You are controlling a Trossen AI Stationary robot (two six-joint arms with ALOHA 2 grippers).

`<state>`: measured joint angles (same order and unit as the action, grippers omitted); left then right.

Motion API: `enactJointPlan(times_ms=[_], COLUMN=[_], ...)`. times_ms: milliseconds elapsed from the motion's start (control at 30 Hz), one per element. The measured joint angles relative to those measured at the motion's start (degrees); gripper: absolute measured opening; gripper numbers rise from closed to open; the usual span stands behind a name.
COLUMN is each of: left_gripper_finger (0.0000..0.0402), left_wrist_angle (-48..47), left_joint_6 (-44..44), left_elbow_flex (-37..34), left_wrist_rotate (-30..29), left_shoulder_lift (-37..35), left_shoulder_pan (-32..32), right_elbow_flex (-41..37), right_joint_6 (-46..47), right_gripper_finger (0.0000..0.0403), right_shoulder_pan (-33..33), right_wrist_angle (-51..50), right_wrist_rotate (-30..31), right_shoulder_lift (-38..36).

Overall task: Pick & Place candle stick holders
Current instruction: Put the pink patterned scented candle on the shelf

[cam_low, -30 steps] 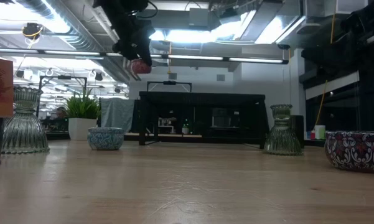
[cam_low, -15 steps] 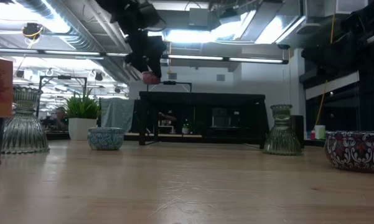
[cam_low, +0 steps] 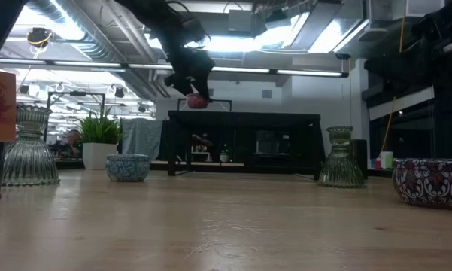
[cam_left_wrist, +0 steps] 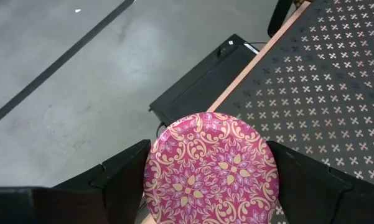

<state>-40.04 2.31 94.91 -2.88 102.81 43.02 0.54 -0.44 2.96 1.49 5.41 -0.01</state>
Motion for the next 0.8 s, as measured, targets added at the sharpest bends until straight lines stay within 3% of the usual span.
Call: enactJointPlan(times_ms=[433, 800], left_gripper_finger=[0.0294, 0.0294], left_wrist_angle=[-0.14, 0.23], left_joint_6=[1.49, 2.01], left_elbow_flex=[0.35, 0.42], left_wrist_rotate=[0.17, 4.12], left_shoulder_lift=[3.82, 5.89], left_shoulder_pan=[-0.27, 0.31], right_elbow_flex=[0.02, 0.01], right_joint_6=[-0.01, -0.01], right_gripper_finger=[0.0000, 0.0000], right_shoulder_pan=[0.02, 0.00], right_wrist_angle=[0.01, -0.01], right_wrist_rotate=[-0.01, 0.00], right_shoulder_lift=[0.00, 0.00])
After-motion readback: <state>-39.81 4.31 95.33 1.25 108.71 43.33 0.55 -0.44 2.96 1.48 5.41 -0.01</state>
